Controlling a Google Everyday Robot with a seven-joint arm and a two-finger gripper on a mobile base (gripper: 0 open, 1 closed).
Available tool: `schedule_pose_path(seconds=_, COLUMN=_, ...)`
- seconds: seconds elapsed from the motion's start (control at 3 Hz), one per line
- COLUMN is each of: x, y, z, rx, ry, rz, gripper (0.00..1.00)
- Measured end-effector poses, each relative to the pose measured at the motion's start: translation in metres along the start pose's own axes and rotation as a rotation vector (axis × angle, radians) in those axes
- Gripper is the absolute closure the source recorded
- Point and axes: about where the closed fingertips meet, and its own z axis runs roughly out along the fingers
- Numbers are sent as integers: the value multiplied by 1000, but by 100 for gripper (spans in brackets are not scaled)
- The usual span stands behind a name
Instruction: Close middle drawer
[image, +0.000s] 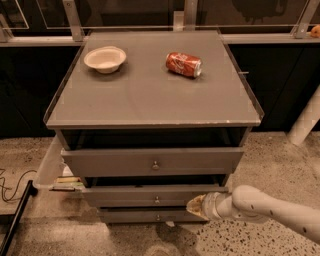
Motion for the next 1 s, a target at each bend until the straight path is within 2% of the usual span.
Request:
schedule_pose_path(seconds=0.67, x=0, y=0, z=0, rx=0, ry=0, rz=0, gripper=15)
schedule_pose_path(seconds=1.0, x=0, y=0, z=0, rx=0, ry=0, rz=0, gripper=0)
